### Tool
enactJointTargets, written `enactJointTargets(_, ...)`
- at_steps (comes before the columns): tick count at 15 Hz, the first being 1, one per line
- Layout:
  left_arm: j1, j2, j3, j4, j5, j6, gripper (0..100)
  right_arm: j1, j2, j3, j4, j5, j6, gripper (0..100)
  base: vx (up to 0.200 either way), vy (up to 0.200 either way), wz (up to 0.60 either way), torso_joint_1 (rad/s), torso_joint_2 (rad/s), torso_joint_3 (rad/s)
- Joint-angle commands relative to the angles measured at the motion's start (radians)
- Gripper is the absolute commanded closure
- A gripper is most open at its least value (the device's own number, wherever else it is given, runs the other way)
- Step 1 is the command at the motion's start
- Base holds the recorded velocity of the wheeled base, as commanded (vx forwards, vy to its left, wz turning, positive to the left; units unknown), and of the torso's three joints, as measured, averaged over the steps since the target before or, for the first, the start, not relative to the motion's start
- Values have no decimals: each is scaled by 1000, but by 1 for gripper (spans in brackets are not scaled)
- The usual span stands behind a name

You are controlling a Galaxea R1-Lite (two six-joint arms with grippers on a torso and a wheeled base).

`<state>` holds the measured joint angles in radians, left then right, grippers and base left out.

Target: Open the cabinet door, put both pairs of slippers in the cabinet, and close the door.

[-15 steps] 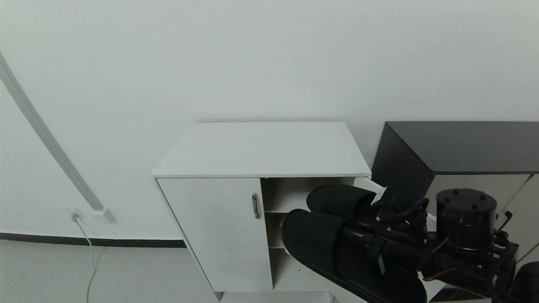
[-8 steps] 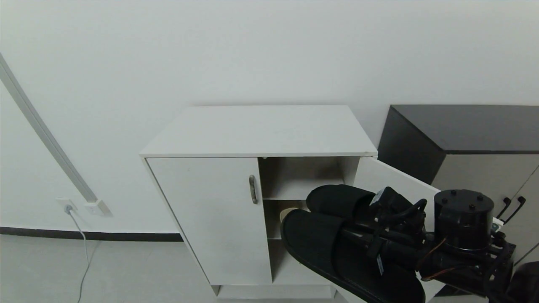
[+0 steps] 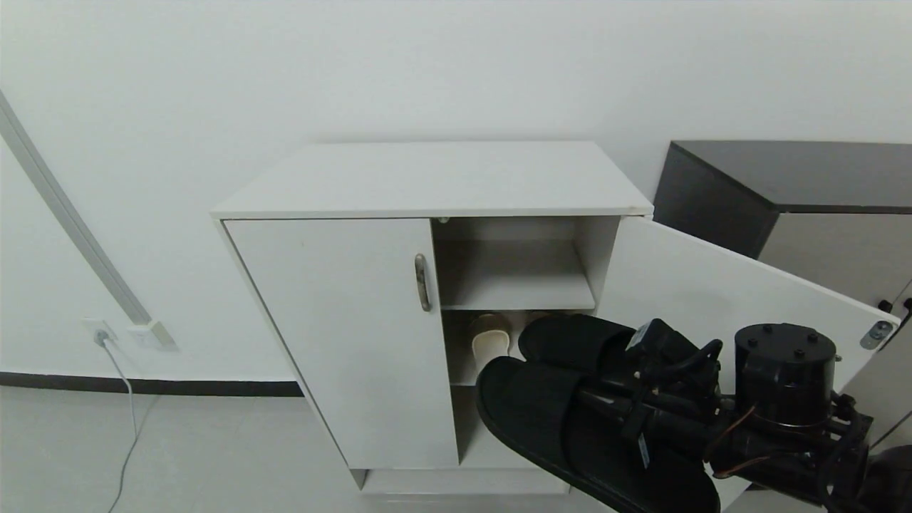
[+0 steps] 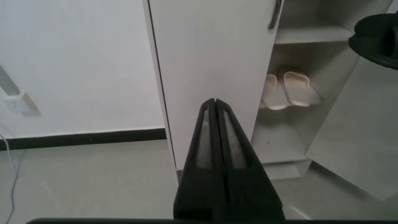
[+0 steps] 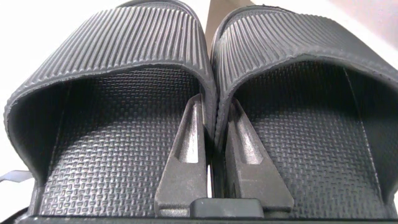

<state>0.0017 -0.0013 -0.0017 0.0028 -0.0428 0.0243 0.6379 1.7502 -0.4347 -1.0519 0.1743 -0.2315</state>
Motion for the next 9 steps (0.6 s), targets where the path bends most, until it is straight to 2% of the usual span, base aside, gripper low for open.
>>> enactJointTargets(1,0,1,0,-1,0,0,100,0,2,1,0,1,0,100,0,0,0,-159,496,334)
enactJointTargets(9,0,1,0,0,0,0,100,5,14,2,-3,1,-3,100,0,0,0,-116,463,347)
